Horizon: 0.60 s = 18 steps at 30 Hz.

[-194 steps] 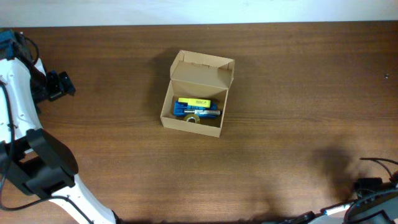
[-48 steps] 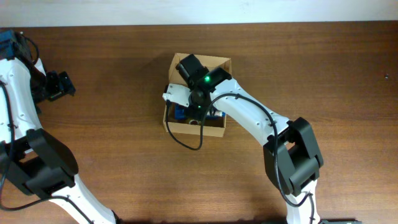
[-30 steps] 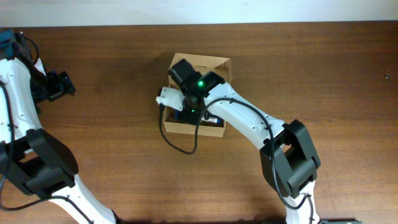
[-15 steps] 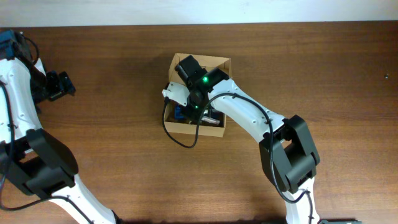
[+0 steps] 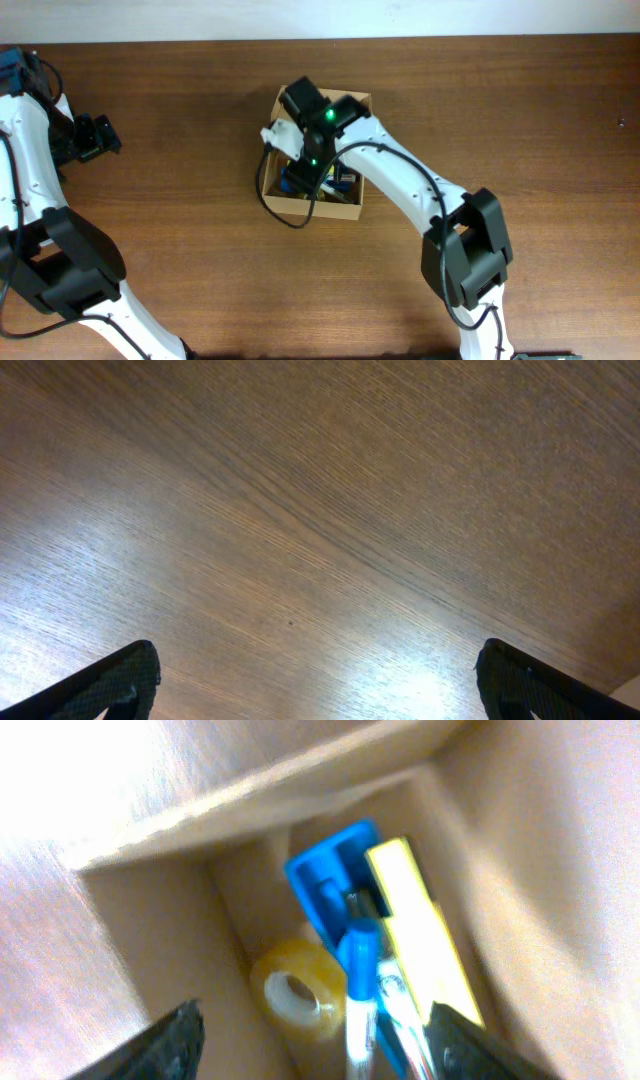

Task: Pack container
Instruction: 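Release the blue marker into the box and lift the right gripper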

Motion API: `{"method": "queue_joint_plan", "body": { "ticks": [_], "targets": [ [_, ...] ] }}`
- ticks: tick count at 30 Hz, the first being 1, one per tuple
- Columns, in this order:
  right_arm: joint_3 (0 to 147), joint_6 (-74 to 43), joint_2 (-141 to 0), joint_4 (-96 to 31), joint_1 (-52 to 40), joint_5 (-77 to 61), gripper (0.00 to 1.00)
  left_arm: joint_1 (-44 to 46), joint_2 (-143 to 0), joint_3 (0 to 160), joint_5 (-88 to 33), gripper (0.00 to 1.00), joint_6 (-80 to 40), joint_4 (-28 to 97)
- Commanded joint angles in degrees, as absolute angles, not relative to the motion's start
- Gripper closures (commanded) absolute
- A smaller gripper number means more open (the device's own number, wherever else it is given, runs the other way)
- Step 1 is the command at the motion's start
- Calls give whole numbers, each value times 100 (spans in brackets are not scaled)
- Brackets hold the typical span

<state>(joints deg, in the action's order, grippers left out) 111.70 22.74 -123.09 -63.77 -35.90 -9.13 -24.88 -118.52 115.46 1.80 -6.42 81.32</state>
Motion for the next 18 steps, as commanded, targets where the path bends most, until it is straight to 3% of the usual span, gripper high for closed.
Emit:
{"method": "queue_joint_plan", "body": {
  "ticks": [1,11,18],
  "targets": [
    [12254,1474,-12315,-6812,-3544,-460,33,-2530,-11804,11509,123,0,-552,8117],
    [15358,-416,-12313,-9024,-3500,574,35,-2530,-11804,11509,123,0,-550,8119],
    [15847,-1466,-12084,-9734,-3242,561,34,-2530,-11804,11509,123,0,-550,8119]
  ]
}}
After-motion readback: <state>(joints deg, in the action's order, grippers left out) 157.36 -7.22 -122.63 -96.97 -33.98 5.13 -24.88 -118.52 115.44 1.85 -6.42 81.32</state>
